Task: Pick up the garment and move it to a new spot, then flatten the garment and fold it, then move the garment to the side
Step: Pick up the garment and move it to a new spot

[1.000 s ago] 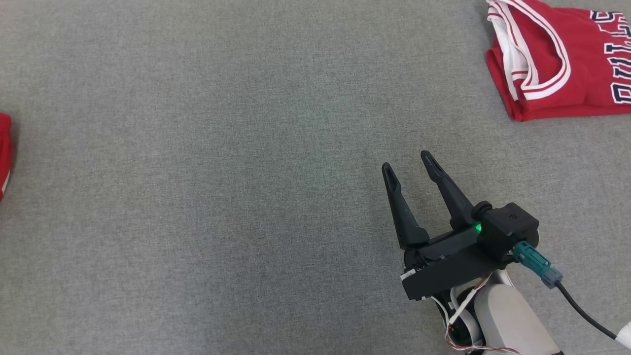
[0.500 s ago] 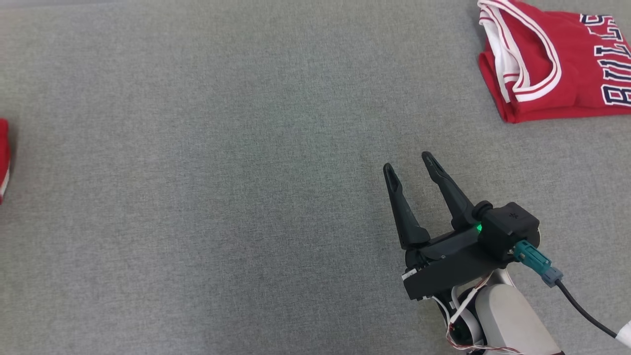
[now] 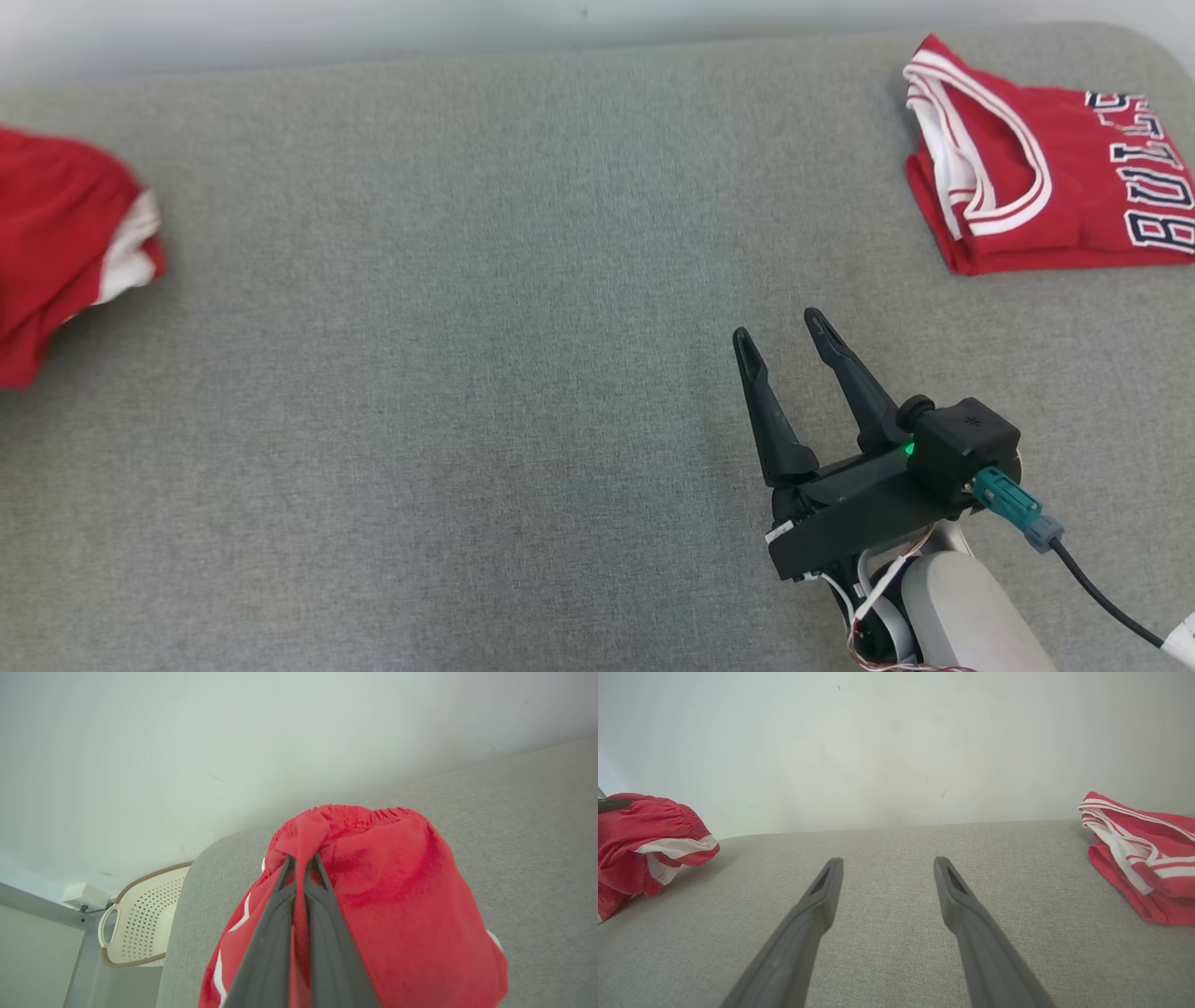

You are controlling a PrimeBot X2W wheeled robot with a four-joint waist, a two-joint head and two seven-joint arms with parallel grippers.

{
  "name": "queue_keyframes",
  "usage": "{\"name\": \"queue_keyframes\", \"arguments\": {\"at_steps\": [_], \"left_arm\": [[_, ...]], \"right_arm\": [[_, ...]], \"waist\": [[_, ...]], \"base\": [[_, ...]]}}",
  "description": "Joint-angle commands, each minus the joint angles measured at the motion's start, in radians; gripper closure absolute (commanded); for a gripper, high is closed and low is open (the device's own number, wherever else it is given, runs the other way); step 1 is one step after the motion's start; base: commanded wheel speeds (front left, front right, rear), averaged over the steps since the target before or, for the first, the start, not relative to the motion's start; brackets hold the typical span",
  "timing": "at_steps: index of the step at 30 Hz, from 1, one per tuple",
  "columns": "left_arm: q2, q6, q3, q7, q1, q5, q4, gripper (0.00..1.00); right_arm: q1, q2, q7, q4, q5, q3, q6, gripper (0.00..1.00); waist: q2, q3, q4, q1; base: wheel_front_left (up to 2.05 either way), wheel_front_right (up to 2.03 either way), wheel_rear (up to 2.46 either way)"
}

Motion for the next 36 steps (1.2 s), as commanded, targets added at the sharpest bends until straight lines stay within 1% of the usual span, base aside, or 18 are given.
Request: {"name": "queue_keyframes", "arguments": {"at_steps": [1,9,15,16,17,21,28,32,36], "left_arm": [[0.012,0.001,-0.019,-0.010,-0.014,-0.008,-0.037,1.00],[0.029,0.001,-0.080,0.009,-0.047,-0.010,-0.244,1.00],[0.032,0.002,-0.098,0.050,-0.041,-0.023,-0.416,1.00],[0.032,0.002,-0.098,0.050,-0.041,-0.023,-0.416,1.00],[0.030,0.005,-0.102,0.068,-0.031,-0.035,-0.472,1.00],[0.030,0.018,-0.120,0.103,-0.015,-0.026,-0.588,1.00],[-0.006,0.060,-0.172,0.128,0.069,-0.024,-0.764,1.00],[-0.044,0.087,-0.219,0.121,0.132,-0.011,-0.835,1.00],[-0.088,0.108,-0.278,0.109,0.209,-0.010,-0.870,1.00]], "right_arm": [[0.013,0.000,-0.005,0.005,0.008,-0.001,-0.001,0.00],[0.025,0.007,-0.019,0.018,0.020,-0.008,-0.001,0.00],[0.034,0.014,-0.031,0.030,0.029,-0.013,-0.001,0.00],[0.034,0.014,-0.031,0.030,0.029,-0.013,-0.001,0.00],[0.037,0.017,-0.037,0.033,0.032,-0.015,-0.001,0.00],[0.035,0.023,-0.048,0.042,0.038,-0.015,-0.001,0.00],[0.030,0.030,-0.073,0.063,0.045,-0.011,-0.001,0.00],[0.030,0.032,-0.081,0.073,0.047,-0.016,-0.001,0.00],[0.036,0.034,-0.087,0.080,0.048,-0.021,-0.001,0.00]], "waist": [[0.0000,-0.027,0.007,0.0001],[0.0000,-0.069,-0.017,0.0001],[0.0000,-0.090,-0.060,0.0001],[0.0000,-0.090,-0.060,0.0001],[0.0000,-0.092,-0.077,0.0001],[0.0000,-0.084,-0.111,0.0001],[0.0000,-0.072,-0.167,0.0001],[0.0000,-0.073,-0.188,0.0001],[0.0000,-0.075,-0.196,0.0001]], "base": [[0.00,0.00,0.00],[0.00,0.00,0.00],[0.00,0.00,0.00],[0.00,0.00,0.00],[0.00,0.00,0.00],[0.00,0.00,0.00],[0.00,0.00,0.00],[0.00,0.00,0.00],[0.00,0.00,0.00]]}}
